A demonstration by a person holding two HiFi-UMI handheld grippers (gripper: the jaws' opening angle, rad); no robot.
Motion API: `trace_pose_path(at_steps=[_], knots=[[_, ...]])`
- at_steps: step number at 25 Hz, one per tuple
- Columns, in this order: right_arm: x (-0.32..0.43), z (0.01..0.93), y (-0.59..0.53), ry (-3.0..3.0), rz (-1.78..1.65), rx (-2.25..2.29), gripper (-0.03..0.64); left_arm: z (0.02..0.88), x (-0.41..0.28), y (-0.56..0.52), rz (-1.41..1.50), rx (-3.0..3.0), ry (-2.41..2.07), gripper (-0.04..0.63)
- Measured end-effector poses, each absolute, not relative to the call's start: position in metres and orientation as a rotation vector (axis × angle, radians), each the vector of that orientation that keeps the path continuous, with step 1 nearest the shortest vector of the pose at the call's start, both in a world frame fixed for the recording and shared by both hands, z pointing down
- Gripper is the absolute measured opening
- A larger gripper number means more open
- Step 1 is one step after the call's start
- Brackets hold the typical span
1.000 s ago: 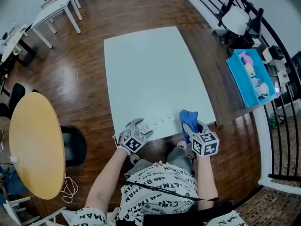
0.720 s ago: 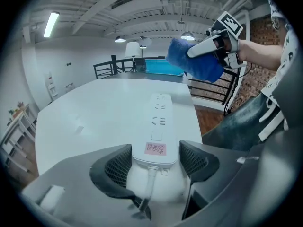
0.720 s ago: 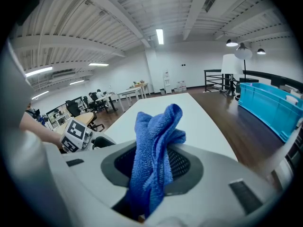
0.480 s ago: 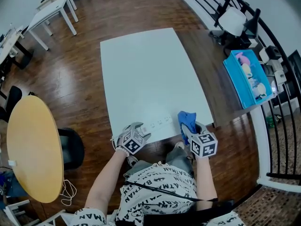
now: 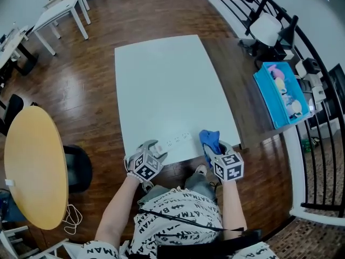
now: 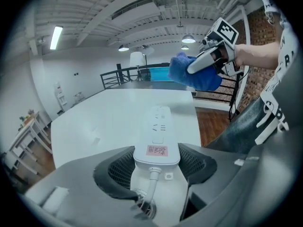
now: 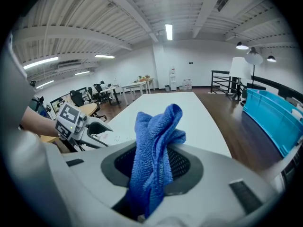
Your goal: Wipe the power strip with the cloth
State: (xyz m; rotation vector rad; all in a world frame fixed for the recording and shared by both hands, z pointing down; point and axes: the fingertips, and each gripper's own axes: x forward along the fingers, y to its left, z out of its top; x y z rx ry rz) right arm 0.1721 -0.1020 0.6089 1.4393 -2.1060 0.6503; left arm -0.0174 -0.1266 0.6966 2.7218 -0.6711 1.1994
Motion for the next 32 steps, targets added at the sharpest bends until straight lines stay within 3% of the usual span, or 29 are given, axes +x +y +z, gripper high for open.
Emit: trace_pose_path(at_steps=[15,24,32], knots=[[0.145,0.544,-0.150,-2.161,0.240,1.187,0.135,0.577,-0.023,-0.133,1.223,2.844,-0.975,0.285],[0.123,0.538,-0.157,-2.126,0.144,1.042,0.135,0.552,-0.001,-0.129,1.227,2.950,-0.998,0.284],[0.055,0.532,-0.130,-2.214,0.124,0.844,0.135,0.554,-0.001,-0.135,1.250,2.958,-1.002,0.284]])
